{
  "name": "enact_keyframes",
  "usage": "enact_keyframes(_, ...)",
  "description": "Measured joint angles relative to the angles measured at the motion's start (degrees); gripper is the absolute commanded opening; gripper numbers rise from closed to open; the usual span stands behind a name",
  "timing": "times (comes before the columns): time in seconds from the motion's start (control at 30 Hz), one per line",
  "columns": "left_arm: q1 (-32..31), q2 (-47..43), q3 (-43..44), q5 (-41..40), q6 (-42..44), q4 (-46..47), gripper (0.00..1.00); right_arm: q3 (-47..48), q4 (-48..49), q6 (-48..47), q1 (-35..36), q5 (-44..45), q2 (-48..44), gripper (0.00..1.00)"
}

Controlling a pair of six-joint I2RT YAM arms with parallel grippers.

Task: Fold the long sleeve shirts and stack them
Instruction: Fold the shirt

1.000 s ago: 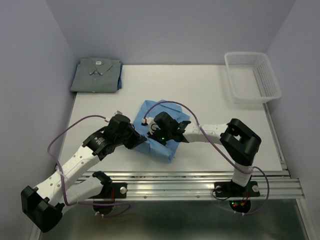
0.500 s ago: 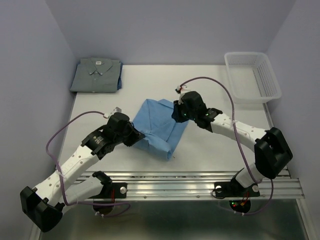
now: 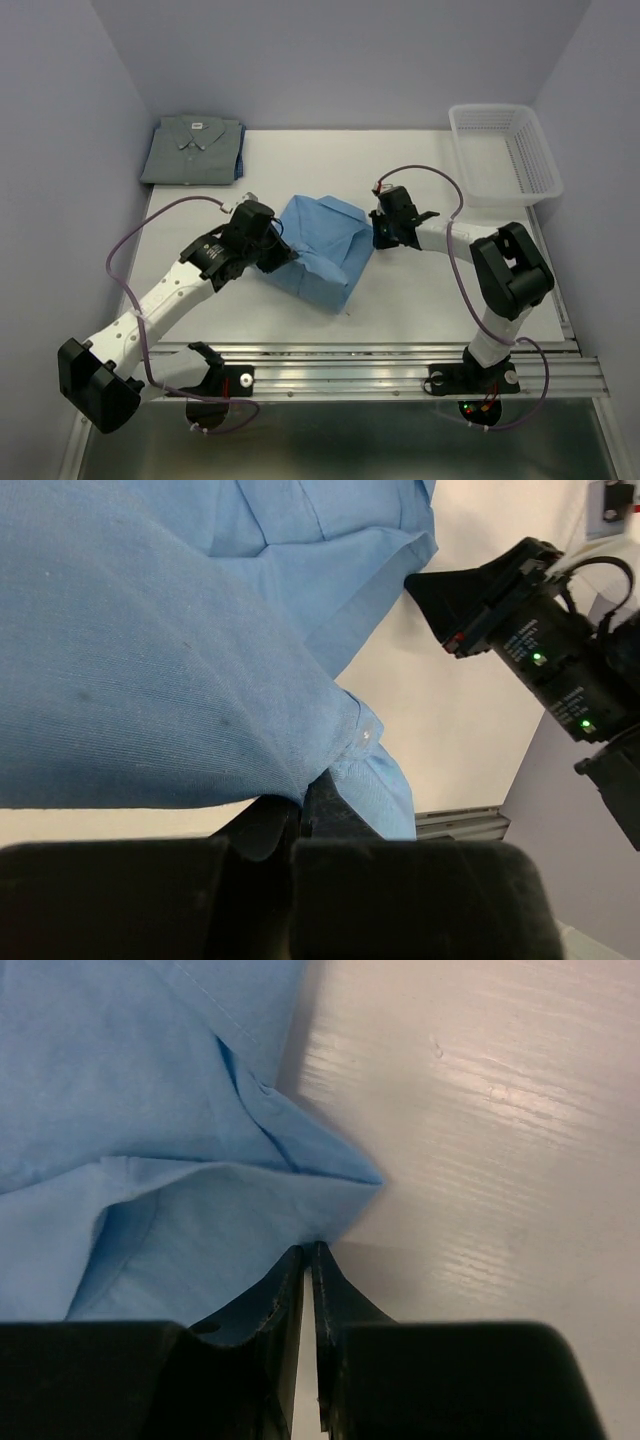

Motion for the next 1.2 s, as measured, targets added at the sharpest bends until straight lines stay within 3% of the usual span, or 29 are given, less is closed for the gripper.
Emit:
enact_keyframes(0.57, 4.9, 20.2, 15.2, 2.0, 7.3, 6.5, 0.0, 2.3, 6.1, -1.2, -1.3, -4.5, 5.5, 0.1)
enact_keyframes(1.2, 8.9, 58.6, 44.0, 7.8, 14.3, 8.7, 0.0, 1.8, 7.3, -1.4, -1.4, -7.3, 5.5, 0.11)
